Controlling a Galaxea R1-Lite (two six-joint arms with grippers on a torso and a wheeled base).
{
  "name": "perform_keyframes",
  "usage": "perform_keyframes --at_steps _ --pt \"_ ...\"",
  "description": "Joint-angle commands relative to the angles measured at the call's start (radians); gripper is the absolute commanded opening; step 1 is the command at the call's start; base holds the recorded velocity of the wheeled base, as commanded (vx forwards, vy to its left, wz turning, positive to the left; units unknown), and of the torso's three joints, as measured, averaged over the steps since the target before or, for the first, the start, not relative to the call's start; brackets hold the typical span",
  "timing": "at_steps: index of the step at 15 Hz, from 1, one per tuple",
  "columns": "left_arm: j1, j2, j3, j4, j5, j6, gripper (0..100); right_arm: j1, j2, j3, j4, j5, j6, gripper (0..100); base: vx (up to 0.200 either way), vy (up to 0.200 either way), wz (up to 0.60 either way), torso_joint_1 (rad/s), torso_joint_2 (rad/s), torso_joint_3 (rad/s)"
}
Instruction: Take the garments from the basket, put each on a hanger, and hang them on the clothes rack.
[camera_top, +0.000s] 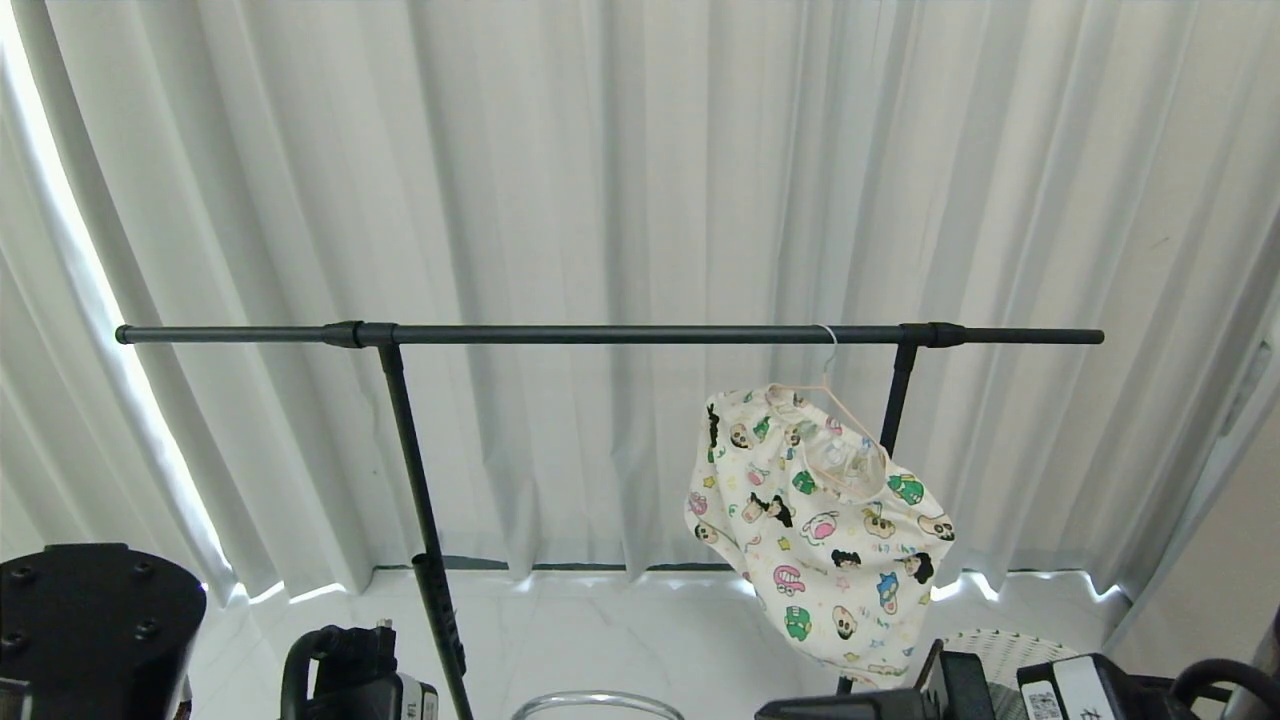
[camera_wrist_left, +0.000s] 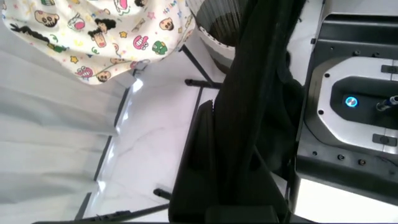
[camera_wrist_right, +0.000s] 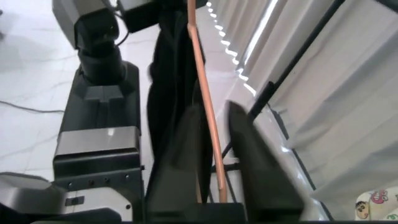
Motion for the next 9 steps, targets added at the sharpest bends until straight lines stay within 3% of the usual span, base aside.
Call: perform_keyframes --at_steps 1,4,7,9 --pt "0.001 0.002 0.002 -0.002 0.005 0.0 0 -0.002 0.001 0.0 0.002 -0.008 0.0 100 0.0 0.0 0.0 0.0 0.0 0.0" --pt "0.09 0.008 0.043 -0.002 0.071 0.002 0 -0.055 0.003 0.014 0.002 -0.092 0.003 100 0.0 0.0 0.0 0.0 0.0 0.0" --pt "0.259 0.008 0.051 -0.002 0.119 0.006 0 -0.114 -0.009 0.077 0.002 -0.095 0.003 100 0.0 0.0 0.0 0.0 0.0 0.0" --pt "0.305 0.008 0.031 -0.002 0.12 0.003 0 -0.114 -0.008 0.103 0.002 -0.095 0.006 100 0.0 0.0 0.0 0.0 0.0 0.0"
